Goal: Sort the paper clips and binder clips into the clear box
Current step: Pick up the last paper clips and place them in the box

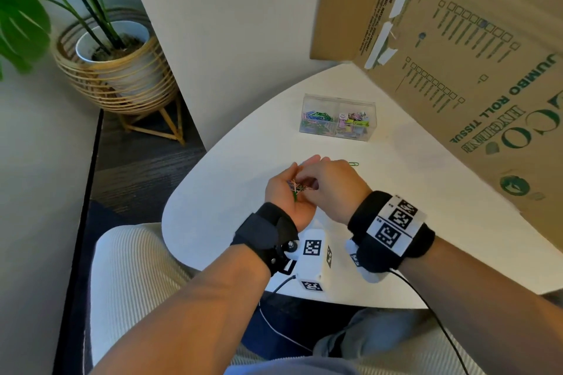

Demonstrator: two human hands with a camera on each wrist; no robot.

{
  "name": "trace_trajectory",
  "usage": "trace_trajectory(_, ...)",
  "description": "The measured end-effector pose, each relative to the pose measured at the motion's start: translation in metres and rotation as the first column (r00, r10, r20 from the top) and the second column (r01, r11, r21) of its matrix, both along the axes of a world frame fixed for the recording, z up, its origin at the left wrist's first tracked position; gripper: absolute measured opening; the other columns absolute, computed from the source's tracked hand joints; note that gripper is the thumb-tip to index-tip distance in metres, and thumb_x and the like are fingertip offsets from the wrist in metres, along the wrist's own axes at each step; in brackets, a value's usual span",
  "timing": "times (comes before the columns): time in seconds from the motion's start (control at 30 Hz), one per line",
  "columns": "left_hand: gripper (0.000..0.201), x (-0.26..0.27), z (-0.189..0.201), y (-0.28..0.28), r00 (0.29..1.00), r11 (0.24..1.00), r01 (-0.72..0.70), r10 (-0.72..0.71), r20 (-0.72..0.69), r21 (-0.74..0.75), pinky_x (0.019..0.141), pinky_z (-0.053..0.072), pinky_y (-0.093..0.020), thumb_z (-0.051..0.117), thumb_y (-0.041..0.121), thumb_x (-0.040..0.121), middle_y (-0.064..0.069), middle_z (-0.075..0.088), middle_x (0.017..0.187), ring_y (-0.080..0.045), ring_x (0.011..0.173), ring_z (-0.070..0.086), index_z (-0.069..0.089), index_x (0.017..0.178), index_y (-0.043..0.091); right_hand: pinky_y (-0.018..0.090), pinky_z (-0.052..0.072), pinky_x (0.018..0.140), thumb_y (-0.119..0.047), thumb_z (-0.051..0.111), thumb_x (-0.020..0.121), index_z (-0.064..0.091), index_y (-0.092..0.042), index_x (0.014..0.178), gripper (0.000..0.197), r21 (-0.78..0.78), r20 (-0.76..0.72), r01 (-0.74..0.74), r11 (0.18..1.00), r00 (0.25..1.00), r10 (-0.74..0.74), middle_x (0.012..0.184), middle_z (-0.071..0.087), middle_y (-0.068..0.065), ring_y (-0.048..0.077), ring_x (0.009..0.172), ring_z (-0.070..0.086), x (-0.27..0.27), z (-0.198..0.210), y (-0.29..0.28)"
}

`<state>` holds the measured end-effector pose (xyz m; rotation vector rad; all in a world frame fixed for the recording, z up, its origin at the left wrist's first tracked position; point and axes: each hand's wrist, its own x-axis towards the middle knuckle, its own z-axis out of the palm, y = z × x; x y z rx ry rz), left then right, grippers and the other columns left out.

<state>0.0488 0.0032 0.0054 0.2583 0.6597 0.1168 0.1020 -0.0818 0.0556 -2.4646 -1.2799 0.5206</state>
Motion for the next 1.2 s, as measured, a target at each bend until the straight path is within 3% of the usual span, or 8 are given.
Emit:
trace_trajectory(0.17, 0.046, 0.003, 0.003, 0.006, 0.999, 1.000, -0.020, 0.021, 0.041, -0.020, 0.098, 0.042, -0.041, 0.028, 0.026, 0.102, -0.024, 0.060, 0.120, -0.035, 0.113, 0.054, 0.059, 0.115, -0.005, 0.024, 0.045, 0.086, -0.020, 0.071, 0.084, 0.078, -0.023, 0.096, 0.014, 0.183, -0.129, 0.169, 0.969, 0.981, -0.147, 0.098, 0.074, -0.001, 0.016, 0.092, 0.064, 0.002, 0.001, -0.006)
trace_trajectory(0.33, 0.048, 0.010, -0.003, 0.009, 0.999, 0.999, -0.001, 0.002, 0.036, -0.040, 0.114, 0.028, -0.042, 0.030, 0.028, 0.101, -0.023, 0.063, 0.116, -0.038, 0.111, 0.056, 0.064, 0.108, -0.004, 0.021, 0.053, 0.071, -0.007, 0.079, 0.076, 0.078, -0.018, 0.085, 0.015, 0.317, -0.513, 0.480, 0.818, 0.812, -0.278, 0.081, 0.074, 0.006, 0.013, 0.066, 0.067, 0.012, -0.004, -0.008)
trace_trajectory(0.43, 0.045, 0.011, -0.003, 0.009, 0.999, 0.999, -0.002, 0.005, 0.051, -0.045, 0.076, 0.057, -0.034, 0.029, 0.028, 0.101, -0.025, 0.061, 0.116, -0.036, 0.097, 0.062, 0.061, 0.112, -0.002, 0.027, 0.056, 0.067, 0.002, 0.079, 0.074, 0.076, -0.017, 0.078, 0.020, 0.331, -0.671, 0.584, 0.741, 0.698, -0.250, 0.080, 0.073, 0.015, 0.019, 0.062, 0.065, 0.016, -0.005, -0.007)
trace_trajectory(0.5, 0.044, 0.012, -0.005, 0.010, 0.999, 0.999, -0.010, 0.012, 0.048, -0.041, 0.053, 0.053, -0.026, 0.029, 0.028, 0.102, -0.024, 0.061, 0.111, -0.032, 0.081, 0.066, 0.061, 0.111, 0.000, 0.028, 0.057, 0.067, 0.003, 0.079, 0.074, 0.076, -0.020, 0.076, 0.023, 0.332, -0.691, 0.594, 0.732, 0.682, -0.240, 0.076, 0.073, 0.011, 0.020, 0.062, 0.065, 0.019, -0.004, -0.005)
trace_trajectory(0.67, 0.039, 0.013, -0.007, 0.013, 0.998, 0.998, -0.056, 0.057, 0.035, -0.039, 0.081, 0.056, -0.038, 0.034, 0.025, 0.100, -0.020, 0.065, 0.099, -0.029, 0.078, 0.069, 0.060, 0.108, -0.003, 0.028, 0.060, 0.072, 0.005, 0.078, 0.073, 0.075, -0.003, 0.086, 0.015, 0.352, -0.754, 0.644, 0.680, 0.625, -0.202, 0.078, 0.075, 0.009, 0.018, 0.069, 0.069, 0.034, 0.008, 0.001)
trace_trajectory(0.93, 0.040, 0.004, -0.007, 0.009, 0.999, 0.998, -0.024, 0.025, 0.027, -0.052, 0.081, 0.056, -0.042, 0.033, 0.022, 0.101, -0.023, 0.069, 0.104, -0.033, 0.089, 0.070, 0.061, 0.110, -0.006, 0.034, 0.061, 0.076, 0.001, 0.077, 0.077, 0.075, -0.012, 0.077, 0.012, 0.437, -0.625, 0.738, 0.515, 0.660, -0.417, 0.081, 0.074, 0.010, 0.027, 0.078, 0.073, 0.117, 0.017, 0.049)
trace_trajectory(1.07, 0.041, 0.001, -0.006, 0.011, 0.999, 0.997, -0.019, 0.021, 0.036, -0.071, 0.084, 0.055, -0.043, 0.032, 0.023, 0.102, -0.024, 0.068, 0.107, -0.034, 0.090, 0.070, 0.061, 0.111, -0.006, 0.029, 0.054, 0.091, -0.016, 0.079, 0.078, 0.078, -0.019, 0.092, 0.015, 0.243, -0.345, 0.631, 0.737, 0.766, -0.542, 0.100, 0.075, 0.000, 0.016, 0.088, 0.067, 0.136, 0.003, 0.066)
trace_trajectory(1.2, 0.041, 0.001, -0.006, 0.020, 0.998, 0.996, -0.035, 0.040, 0.058, -0.079, 0.085, 0.054, -0.044, 0.032, 0.022, 0.102, -0.023, 0.068, 0.108, -0.035, 0.094, 0.068, 0.060, 0.112, -0.006, 0.028, 0.046, 0.100, -0.027, 0.074, 0.084, 0.071, -0.017, 0.115, 0.033, 0.129, -0.151, 0.453, 0.882, 0.888, -0.434, 0.123, 0.066, 0.001, 0.018, 0.111, 0.060, 0.120, 0.010, 0.062)
